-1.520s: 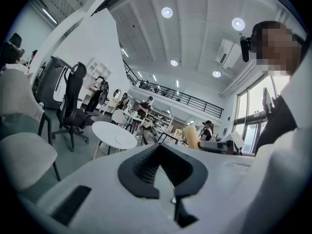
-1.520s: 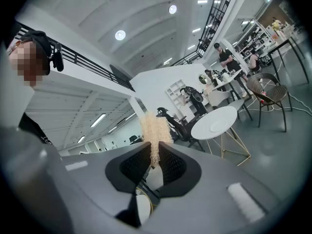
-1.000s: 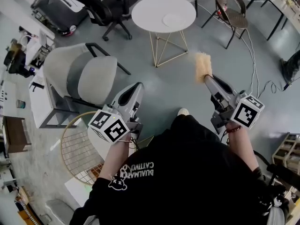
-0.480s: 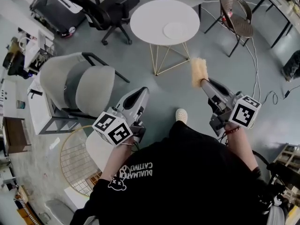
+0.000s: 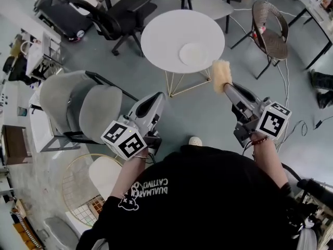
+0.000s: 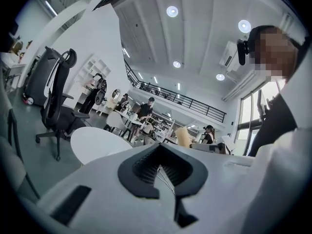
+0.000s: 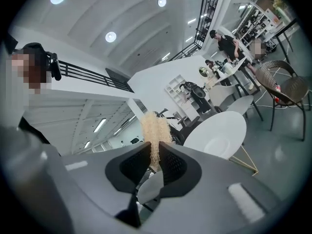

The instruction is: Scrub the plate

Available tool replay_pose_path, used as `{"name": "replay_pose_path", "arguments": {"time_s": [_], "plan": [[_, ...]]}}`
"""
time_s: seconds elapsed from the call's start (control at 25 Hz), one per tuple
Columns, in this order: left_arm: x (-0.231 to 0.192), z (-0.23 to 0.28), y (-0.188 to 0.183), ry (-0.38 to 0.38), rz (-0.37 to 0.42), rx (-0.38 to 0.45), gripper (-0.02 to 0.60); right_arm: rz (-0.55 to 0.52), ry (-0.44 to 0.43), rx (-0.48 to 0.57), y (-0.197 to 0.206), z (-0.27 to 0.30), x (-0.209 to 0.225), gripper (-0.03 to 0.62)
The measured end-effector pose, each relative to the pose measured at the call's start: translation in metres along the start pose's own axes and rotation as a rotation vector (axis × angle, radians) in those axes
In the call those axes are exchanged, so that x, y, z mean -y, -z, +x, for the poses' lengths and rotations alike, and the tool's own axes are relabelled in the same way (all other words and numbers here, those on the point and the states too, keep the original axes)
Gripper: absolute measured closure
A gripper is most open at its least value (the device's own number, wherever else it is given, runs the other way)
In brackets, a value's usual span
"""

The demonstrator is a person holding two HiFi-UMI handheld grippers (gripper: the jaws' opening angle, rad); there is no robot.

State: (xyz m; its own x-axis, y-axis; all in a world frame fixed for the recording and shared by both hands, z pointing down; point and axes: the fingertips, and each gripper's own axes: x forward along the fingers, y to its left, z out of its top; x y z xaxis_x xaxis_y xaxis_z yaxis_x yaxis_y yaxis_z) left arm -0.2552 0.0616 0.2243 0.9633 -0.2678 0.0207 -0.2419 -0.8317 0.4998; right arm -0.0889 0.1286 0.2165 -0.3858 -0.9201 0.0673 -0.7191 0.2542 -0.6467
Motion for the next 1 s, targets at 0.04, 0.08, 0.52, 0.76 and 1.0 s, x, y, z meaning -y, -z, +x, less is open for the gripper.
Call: {"name": "replay_pose_path", "arguments": {"time_s": [0.04,0.08,0.52,0.76,1.0], "plan": [[-0.008,0.009,-0.004,-0.008,0.003,0.015,0.588,-0.002,-0.012,0.0,-0.007,0.008,0.01,0.537],[-0.015,0.016,-0.007,-0.018,0.001,0.032,0.588,-0.002,-0.021,-0.001,-0.012,0.015,0.019,0.537],[-0.051,0.065,0.022,-0.101,-0.075,-0.019,0.591,0.045,-0.032,-0.094,-0.003,0.049,0.067,0.537],[-0.082,0.092,0.031,-0.1,-0.123,-0.079,0.591,0.098,0.005,-0.13,0.001,0.068,0.101,0.537],[-0.107,0.14,0.033,-0.079,-0.192,-0.151,0.591,0.209,0.023,-0.149,-0.015,0.088,0.129,0.537]]}}
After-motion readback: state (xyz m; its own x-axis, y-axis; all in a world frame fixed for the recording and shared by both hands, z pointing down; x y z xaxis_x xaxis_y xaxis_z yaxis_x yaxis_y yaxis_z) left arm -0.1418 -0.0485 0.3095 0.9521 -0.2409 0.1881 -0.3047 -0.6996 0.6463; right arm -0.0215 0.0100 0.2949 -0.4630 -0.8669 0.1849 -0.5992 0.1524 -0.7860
